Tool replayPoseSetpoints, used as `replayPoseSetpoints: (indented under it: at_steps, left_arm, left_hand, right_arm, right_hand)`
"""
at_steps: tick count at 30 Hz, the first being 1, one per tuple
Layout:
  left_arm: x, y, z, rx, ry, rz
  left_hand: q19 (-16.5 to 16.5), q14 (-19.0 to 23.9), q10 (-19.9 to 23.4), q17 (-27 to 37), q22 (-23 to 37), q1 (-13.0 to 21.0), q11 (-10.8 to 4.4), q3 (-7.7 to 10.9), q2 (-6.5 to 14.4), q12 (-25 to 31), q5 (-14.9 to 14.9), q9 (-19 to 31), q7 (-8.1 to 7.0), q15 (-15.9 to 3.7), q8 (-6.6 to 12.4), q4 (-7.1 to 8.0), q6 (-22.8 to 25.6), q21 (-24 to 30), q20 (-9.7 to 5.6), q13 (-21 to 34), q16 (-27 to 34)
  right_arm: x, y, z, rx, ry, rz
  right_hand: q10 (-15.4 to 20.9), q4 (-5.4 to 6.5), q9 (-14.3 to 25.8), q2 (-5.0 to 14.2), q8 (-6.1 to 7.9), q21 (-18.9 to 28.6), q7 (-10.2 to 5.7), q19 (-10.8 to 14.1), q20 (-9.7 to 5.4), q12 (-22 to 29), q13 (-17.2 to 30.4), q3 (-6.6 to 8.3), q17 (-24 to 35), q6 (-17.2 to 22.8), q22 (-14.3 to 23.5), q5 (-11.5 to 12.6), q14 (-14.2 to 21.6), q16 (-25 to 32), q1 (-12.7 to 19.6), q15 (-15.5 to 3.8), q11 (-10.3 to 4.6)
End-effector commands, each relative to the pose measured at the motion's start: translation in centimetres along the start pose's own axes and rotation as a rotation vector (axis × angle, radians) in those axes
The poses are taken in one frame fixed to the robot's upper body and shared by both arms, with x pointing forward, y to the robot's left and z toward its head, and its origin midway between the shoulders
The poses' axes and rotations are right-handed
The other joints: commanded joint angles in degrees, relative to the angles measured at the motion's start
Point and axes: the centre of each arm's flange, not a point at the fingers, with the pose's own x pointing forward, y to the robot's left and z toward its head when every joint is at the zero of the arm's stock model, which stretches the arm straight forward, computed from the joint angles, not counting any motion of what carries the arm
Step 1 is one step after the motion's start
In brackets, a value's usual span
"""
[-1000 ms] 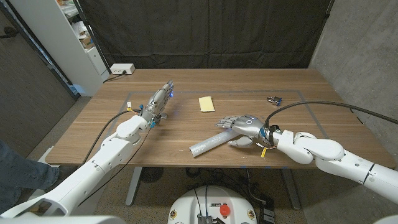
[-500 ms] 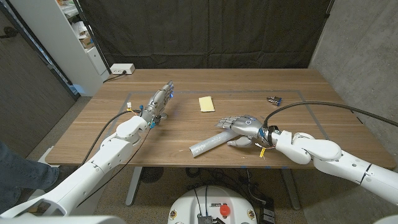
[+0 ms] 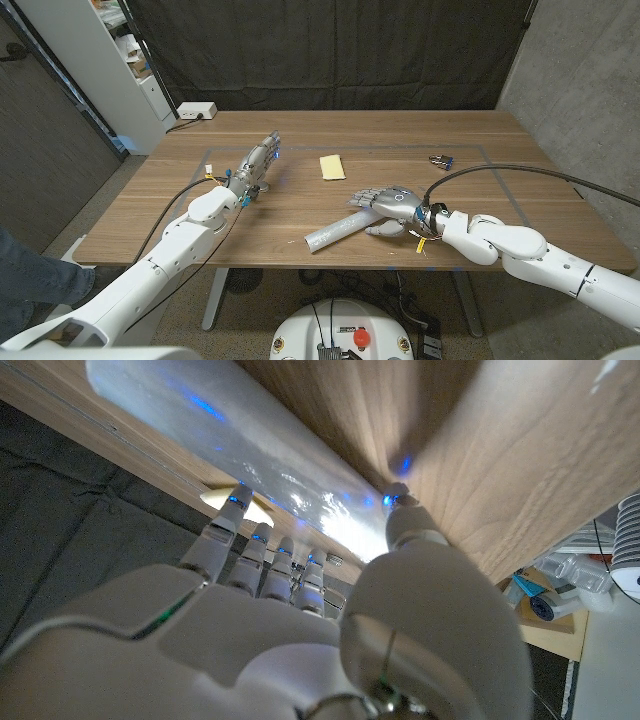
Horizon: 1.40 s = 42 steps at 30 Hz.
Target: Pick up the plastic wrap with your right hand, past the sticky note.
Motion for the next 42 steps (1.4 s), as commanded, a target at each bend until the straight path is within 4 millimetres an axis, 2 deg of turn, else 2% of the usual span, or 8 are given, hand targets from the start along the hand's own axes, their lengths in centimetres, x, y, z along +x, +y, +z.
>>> replayPoseSetpoints:
  at_steps: [1, 14, 18, 31, 37, 42]
  left_arm:
    - [0.4, 0.0, -0.3, -0.002, 0.007, -0.005]
    - [0.5, 0.2, -0.5, -0.002, 0.012, 0.003]
    - [0.6, 0.2, -0.5, 0.000, 0.014, 0.001]
    - [1.0, 0.0, -0.6, 0.000, 0.023, -0.005]
    - [1.0, 0.0, -0.6, 0.002, 0.029, -0.004]
    - [1.0, 0.0, -0.7, 0.002, 0.033, 0.001]
  left_hand:
    - [-5.0, -0.4, -0.2, 0.2, 0.2, 0.0, -0.12, 0.13, 0.4, 0.6, -0.1, 0.3, 0.14, -0.11, 0.16, -0.35, 0.2, 0.1, 0.40, 0.1, 0.2]
    - [-5.1, -0.4, -0.2, 0.2, 0.2, 0.0, -0.14, 0.08, 0.5, 0.6, -0.1, 0.3, 0.11, -0.07, 0.17, -0.45, 0.2, 0.1, 0.43, 0.1, 0.2]
    - [-5.1, -0.3, -0.2, 0.2, 0.2, 0.0, -0.15, 0.07, 0.5, 0.6, -0.1, 0.3, 0.15, -0.06, 0.19, -0.46, 0.2, 0.1, 0.44, 0.1, 0.2]
    - [-5.1, -0.4, -0.2, 0.2, 0.2, -0.1, -0.19, 0.03, 0.5, 0.6, -0.1, 0.3, 0.15, -0.03, 0.20, -0.56, 0.3, 0.2, 0.54, 0.2, 0.2]
    - [-5.1, -0.4, -0.2, 0.2, 0.2, -0.1, -0.18, 0.00, 0.6, 0.6, -0.1, 0.3, 0.17, 0.01, 0.22, -0.60, 0.4, 0.2, 0.63, 0.2, 0.2]
    - [-5.1, -0.4, -0.2, 0.2, 0.2, -0.2, -0.24, -0.02, 0.6, 0.6, -0.1, 0.3, 0.16, -0.07, 0.22, -0.64, 0.4, 0.2, 0.72, 0.2, 0.2]
  right_arm:
    - [-0.1, 0.5, -0.2, 0.018, 0.018, 0.001]
    - [0.1, 0.9, -0.6, 0.037, 0.023, -0.001]
    - [0.2, 1.1, -0.7, 0.046, 0.023, -0.005]
    - [0.4, 1.7, -1.2, 0.077, 0.028, -0.017]
    - [0.4, 1.8, -1.5, 0.087, 0.022, -0.029]
    - [0.4, 1.7, -1.7, 0.095, 0.018, -0.045]
  right_hand:
    - [0.8, 0.30, 0.2, -0.05, 0.48, 0.1, -0.22, 0.5, 0.05, 0.4, 0.3, 0.08, 0.2, 1.1, 0.1, 0.5, 0.8, 0.6, 0.4, -0.15, -0.02]
    - [1.6, 0.55, 0.1, 0.13, 1.26, 0.2, -0.26, 1.0, 0.33, 0.7, 0.3, 0.27, 0.2, 3.6, 0.1, 0.6, 1.4, 0.9, 0.5, -0.62, -0.20]
    - [2.4, 0.64, 0.1, 0.18, 1.63, 0.2, -0.37, 1.3, -0.02, 1.0, 0.3, 0.38, 0.3, 5.1, 0.1, 0.6, 2.9, 1.4, 0.6, 0.05, -0.27]
    - [3.5, 0.80, 0.1, 0.44, 2.03, 0.6, -0.56, 3.0, -0.40, 1.3, 0.4, 0.63, 0.3, 7.1, 0.1, 0.7, 4.4, 1.8, 0.7, -0.63, -0.60]
    - [5.0, 0.77, 0.1, 0.97, 2.07, 1.6, -0.69, 6.8, -1.34, 1.6, 0.4, 1.17, 0.3, 8.6, 0.2, 0.6, 7.0, 2.6, 1.3, -1.53, -0.06]
    - [5.7, 0.83, 0.1, 1.22, 2.34, 2.4, -0.43, 10.3, -2.95, 1.6, 0.5, 1.49, 0.4, 10.5, 0.3, 0.4, 8.7, 2.9, 1.7, -2.63, 0.28]
